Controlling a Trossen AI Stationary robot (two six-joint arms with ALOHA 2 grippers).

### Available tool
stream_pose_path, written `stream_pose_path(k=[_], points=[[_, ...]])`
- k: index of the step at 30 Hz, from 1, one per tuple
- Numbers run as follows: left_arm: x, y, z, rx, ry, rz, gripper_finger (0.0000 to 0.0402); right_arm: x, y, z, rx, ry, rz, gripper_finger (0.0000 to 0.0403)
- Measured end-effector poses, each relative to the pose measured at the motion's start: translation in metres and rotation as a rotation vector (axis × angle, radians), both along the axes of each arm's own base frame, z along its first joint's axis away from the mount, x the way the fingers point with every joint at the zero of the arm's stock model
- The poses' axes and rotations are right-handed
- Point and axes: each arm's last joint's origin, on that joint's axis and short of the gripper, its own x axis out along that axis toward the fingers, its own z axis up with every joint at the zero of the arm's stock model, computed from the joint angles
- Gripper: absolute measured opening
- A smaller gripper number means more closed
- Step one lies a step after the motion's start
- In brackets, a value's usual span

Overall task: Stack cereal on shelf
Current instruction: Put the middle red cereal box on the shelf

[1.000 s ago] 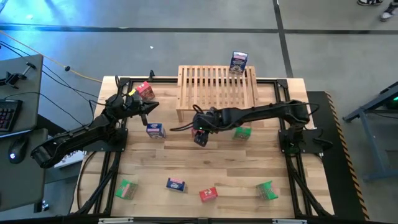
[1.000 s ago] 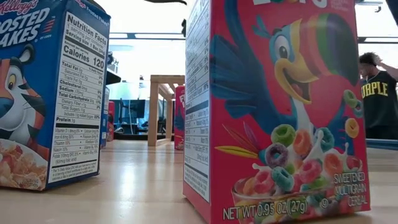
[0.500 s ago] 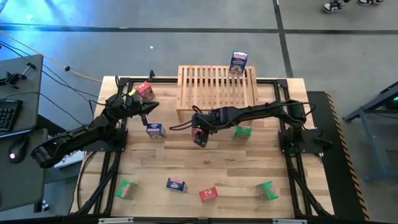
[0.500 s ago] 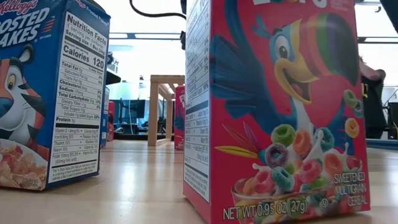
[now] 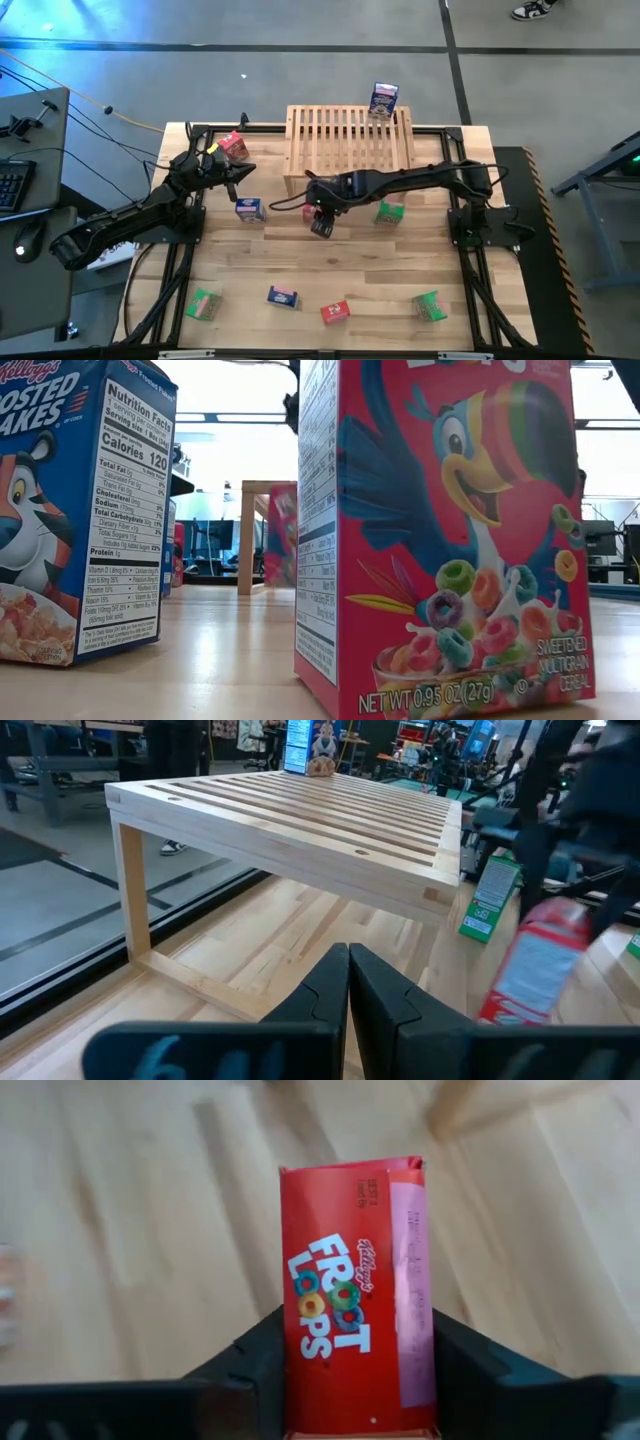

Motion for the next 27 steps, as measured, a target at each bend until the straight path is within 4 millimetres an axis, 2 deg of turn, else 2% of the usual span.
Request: stream_pose_path(k=[6,10,15,18,21,23,27], points=[[0.0,0.0,0.0,0.0,0.001,0.0,0.0005,0.004,0.002,0.04,0.013,-0.042,0.124,0.0154],[0.0,0.0,0.0,0.001,0.001,0.0,0.0005,0.002,0.002,0.08,-0.045,-0.071,0.221,0.0154],[0.0,0.0,0.0,-0.001,0.0,0.0,0.0005,-0.006,-0.01,0.135,-0.149,-0.166,0.316,0.0154],[0.0,0.0,0.0,0.0,0.0,0.0,0.0005,-0.016,-0.027,0.165,-0.242,-0.206,0.341,0.0154],[0.0,0.0,0.0,0.0,0.0,0.0,0.0005,-0.029,-0.052,0.186,-0.327,-0.212,0.345,0.0154],[0.0,0.0,0.0,0.0,0.0,0.0,0.0005,-0.037,-0.075,0.192,-0.381,-0.197,0.331,0.0154],[0.0,0.0,0.0,0.001,0.0,0.0,0.0005,-0.054,-0.129,0.187,-0.443,-0.098,0.303,0.0154]])
